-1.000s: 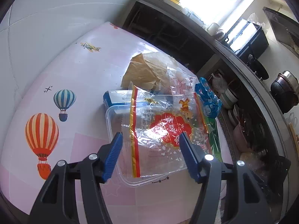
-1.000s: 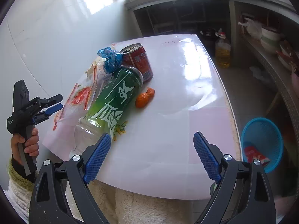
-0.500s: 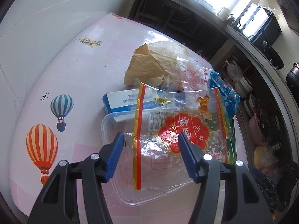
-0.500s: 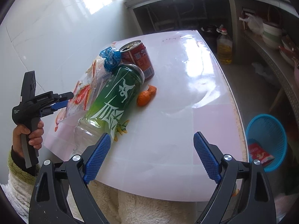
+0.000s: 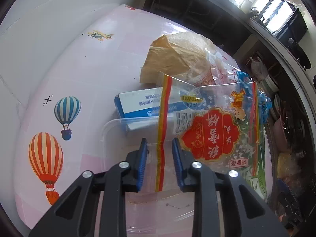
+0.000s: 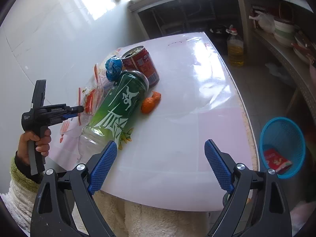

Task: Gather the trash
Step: 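Lift the clear bag with the left tool while the right tool grasps the blue plastic bag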

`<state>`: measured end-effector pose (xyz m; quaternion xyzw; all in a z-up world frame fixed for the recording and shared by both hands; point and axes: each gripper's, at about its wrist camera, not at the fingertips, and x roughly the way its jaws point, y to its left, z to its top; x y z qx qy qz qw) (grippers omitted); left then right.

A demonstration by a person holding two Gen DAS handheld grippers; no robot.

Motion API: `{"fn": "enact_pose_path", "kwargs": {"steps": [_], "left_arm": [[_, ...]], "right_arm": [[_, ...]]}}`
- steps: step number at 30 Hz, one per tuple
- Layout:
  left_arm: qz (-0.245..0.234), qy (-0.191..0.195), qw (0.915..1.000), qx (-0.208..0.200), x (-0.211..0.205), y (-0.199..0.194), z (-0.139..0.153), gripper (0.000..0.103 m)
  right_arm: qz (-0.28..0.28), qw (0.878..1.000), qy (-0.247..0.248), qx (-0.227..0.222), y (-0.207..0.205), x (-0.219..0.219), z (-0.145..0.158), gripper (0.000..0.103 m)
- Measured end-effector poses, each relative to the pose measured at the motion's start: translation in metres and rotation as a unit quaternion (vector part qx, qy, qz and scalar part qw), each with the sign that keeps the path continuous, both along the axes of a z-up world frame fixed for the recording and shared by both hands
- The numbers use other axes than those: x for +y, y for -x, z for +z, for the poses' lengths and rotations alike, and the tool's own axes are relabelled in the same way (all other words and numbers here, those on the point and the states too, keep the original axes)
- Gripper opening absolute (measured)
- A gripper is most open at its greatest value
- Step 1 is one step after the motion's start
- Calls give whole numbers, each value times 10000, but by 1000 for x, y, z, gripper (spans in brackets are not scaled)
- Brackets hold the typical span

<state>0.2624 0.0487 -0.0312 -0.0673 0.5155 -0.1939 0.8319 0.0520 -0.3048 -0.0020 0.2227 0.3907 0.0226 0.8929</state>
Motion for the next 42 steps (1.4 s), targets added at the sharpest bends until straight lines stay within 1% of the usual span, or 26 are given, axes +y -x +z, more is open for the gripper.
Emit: {"fn": "enact_pose_path", "kwargs": {"steps": [4, 6, 9, 15, 17, 19, 23, 26, 28, 33, 38, 40, 42], "left_arm": [[64, 345, 9994, -77, 10, 5, 3, 11], [133, 538, 9982, -216, 17, 9, 8, 8], [227, 743, 9960, -448, 26, 15, 17, 6], [388, 1345, 9865, -854, 47, 33, 41, 4], [437, 1511, 9828, -964, 54, 37, 49, 4], [452, 1571, 9806, -1086, 62, 43, 56, 4], [477, 1560, 9772, -1356, 66, 55, 66, 4], [486, 1610, 9752, -1438, 68, 59, 67, 4], [507, 1656, 9742, -1446, 70, 60, 65, 4], [556, 1720, 9730, -1432, 76, 58, 59, 4], [578, 1758, 9731, -1371, 80, 54, 53, 4], [596, 1777, 9730, -1345, 83, 53, 50, 4], [626, 1798, 9727, -1327, 85, 52, 47, 4]], "right_arm": [[-43, 10000, 20, -45, 0, -3, 3, 86], [-31, 9999, 61, -89, -2, -3, 6, 86], [36, 9996, 147, -219, -10, 0, 15, 86], [422, 9952, 426, -768, -38, 14, 48, 86], [597, 9927, 538, -905, -51, 23, 56, 84], [796, 9896, 617, -1024, -68, 33, 62, 80], [1106, 9836, 870, -1126, -97, 53, 67, 75], [1254, 9801, 1094, -1079, -118, 66, 65, 69], [1287, 9783, 1275, -1006, -131, 73, 62, 63], [1414, 9747, 1564, -745, -155, 87, 51, 57], [1421, 9737, 1698, -542, -168, 94, 40, 50], [1424, 9740, 1698, -478, -172, 95, 38, 44], [1400, 9749, 1686, -403, -184, 97, 34, 40]]}}
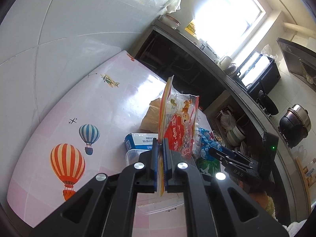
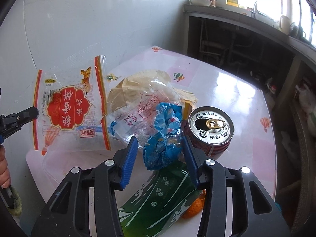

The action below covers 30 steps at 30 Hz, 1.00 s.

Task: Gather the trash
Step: 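Lift the clear bag with the left tool while the right tool grasps the blue plastic bag, then carry both bags over the blue wastebasket and open both tools to drop them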

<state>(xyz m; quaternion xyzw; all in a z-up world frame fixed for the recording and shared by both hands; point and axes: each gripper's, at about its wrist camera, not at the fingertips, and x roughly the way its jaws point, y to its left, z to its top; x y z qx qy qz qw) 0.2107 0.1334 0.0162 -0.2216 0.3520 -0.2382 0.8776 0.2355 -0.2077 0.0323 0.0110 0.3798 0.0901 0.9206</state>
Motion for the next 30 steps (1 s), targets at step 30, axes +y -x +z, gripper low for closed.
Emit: {"fn": "enact_pose_path", "kwargs": {"steps": [30], "left_arm": [[-138, 183, 9980, -597, -4, 38, 52, 4]], "right_arm": [[-486, 9933, -853, -614, 72, -44, 46, 25]]}}
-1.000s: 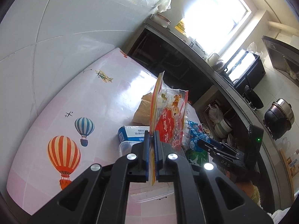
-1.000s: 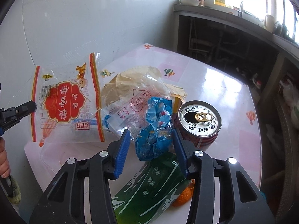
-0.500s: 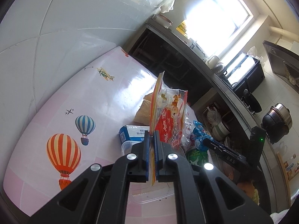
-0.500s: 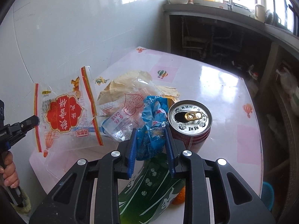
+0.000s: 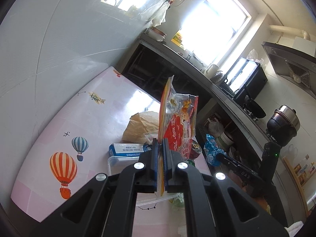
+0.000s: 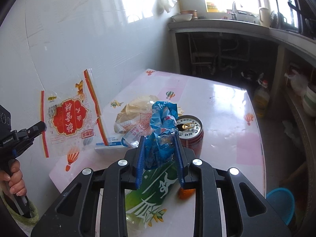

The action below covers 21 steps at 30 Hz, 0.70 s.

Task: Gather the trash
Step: 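Carry both bags over the blue wastebasket and open both tools to drop them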

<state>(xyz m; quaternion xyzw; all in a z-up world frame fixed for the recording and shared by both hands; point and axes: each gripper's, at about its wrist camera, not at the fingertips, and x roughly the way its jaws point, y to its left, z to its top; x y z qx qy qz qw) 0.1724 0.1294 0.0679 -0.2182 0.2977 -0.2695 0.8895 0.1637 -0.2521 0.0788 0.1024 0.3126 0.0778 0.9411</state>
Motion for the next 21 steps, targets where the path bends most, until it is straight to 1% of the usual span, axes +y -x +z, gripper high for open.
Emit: {"fn": "enact_pose_path", "kwargs": {"steps": [3, 7, 12, 16, 18, 21], "left_arm": [[-199, -89, 9996, -155, -18, 9, 13, 4], [-532, -238, 9980, -247, -51, 20, 24, 4], [-1111, -374, 9927, -284, -108, 31, 31, 4], [-1658, -504, 9847, -200, -165, 39, 27, 4], [-1949, -603, 9789, -104, -198, 41, 21, 4], [-2317, -867, 9688, 117, -253, 41, 10, 4]], "right_arm": [[-154, 9997, -90, -163, 24, -16, 8, 25], [-504, 9981, -152, -325, 58, -46, 13, 25], [-1118, 9928, -276, -315, 109, -97, 5, 26], [-1787, 9829, -399, -184, 153, -141, -8, 26], [-2131, 9759, -451, -100, 174, -162, -17, 26], [-2642, 9627, -570, 98, 203, -190, -38, 26]]}}
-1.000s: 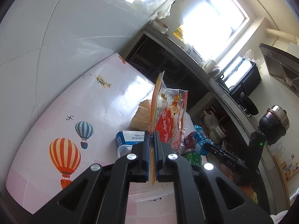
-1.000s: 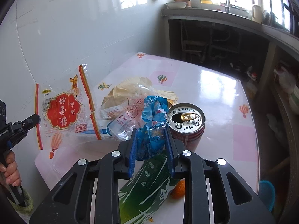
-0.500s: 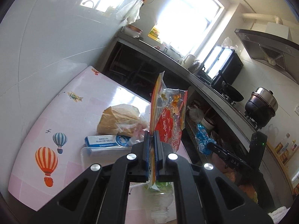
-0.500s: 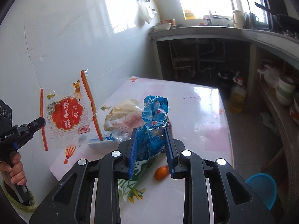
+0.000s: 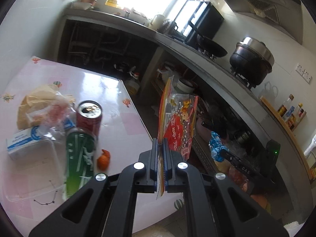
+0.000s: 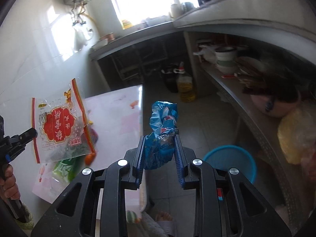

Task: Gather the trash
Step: 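Carry both bags over the blue wastebasket and open both tools to drop them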

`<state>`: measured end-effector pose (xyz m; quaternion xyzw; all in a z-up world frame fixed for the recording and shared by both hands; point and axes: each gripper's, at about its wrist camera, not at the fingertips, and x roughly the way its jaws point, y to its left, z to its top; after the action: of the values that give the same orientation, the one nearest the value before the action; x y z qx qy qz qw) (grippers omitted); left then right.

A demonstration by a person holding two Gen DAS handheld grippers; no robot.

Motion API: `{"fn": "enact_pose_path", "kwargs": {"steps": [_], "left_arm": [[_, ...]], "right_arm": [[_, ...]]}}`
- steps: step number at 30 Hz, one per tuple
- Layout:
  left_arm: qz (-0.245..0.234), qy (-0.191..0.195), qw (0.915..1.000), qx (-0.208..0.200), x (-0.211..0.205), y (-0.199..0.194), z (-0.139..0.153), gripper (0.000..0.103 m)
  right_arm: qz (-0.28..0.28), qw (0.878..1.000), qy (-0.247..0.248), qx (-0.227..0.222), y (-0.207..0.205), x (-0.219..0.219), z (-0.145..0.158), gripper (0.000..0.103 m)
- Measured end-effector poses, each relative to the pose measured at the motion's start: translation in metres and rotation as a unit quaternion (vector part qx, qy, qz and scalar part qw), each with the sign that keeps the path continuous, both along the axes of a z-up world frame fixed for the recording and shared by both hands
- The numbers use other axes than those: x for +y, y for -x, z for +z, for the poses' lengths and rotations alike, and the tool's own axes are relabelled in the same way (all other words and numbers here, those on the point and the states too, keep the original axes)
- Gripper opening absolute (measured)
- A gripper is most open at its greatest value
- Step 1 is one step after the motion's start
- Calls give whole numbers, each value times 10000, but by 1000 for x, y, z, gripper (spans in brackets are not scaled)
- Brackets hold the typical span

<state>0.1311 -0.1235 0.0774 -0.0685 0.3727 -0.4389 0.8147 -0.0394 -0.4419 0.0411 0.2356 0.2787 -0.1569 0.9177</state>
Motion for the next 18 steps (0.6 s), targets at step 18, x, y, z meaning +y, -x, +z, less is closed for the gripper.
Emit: {"fn": "enact_pose_path", "kwargs": {"steps": [18], "left_arm": [[-1854, -3038, 9324, 630, -370, 11, -164, 5]], "right_arm": [[-1436, 9661, -1697, 1311, 43, -110, -182, 26]]}}
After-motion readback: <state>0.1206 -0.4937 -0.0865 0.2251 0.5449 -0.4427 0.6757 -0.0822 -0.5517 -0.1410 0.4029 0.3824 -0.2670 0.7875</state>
